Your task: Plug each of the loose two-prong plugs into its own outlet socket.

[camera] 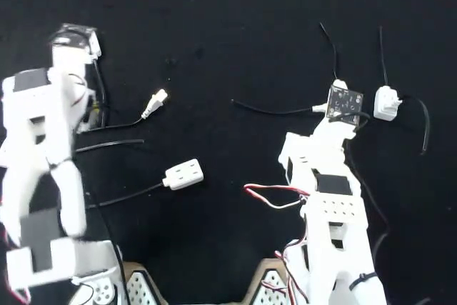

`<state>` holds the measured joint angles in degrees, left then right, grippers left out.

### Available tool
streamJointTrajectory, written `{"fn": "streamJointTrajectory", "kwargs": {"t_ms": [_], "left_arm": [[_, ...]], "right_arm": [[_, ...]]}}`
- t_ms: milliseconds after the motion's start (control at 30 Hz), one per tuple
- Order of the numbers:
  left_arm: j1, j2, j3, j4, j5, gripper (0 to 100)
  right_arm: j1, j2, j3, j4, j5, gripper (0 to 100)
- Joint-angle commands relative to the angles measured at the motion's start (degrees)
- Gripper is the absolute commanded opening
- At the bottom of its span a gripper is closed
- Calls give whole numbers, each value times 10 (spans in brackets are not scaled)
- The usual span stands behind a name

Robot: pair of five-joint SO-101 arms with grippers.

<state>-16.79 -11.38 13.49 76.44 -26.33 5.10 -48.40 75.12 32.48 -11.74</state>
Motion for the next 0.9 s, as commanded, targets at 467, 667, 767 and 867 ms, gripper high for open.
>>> {"fn": "streamJointTrajectory", "kwargs": {"t_ms": [467, 667, 767, 867], "left_arm": [[438, -142, 218, -109, 161, 30], [495, -138, 261, -157, 166, 127], [523, -139, 287, -189, 166, 145], [524, -142, 293, -204, 166, 148]], "right_arm": [[37, -18, -35, 1, -6, 138], [35, -18, -36, 1, -6, 138], [35, -18, -36, 1, -6, 138], [34, -18, -36, 1, -6, 138]]}}
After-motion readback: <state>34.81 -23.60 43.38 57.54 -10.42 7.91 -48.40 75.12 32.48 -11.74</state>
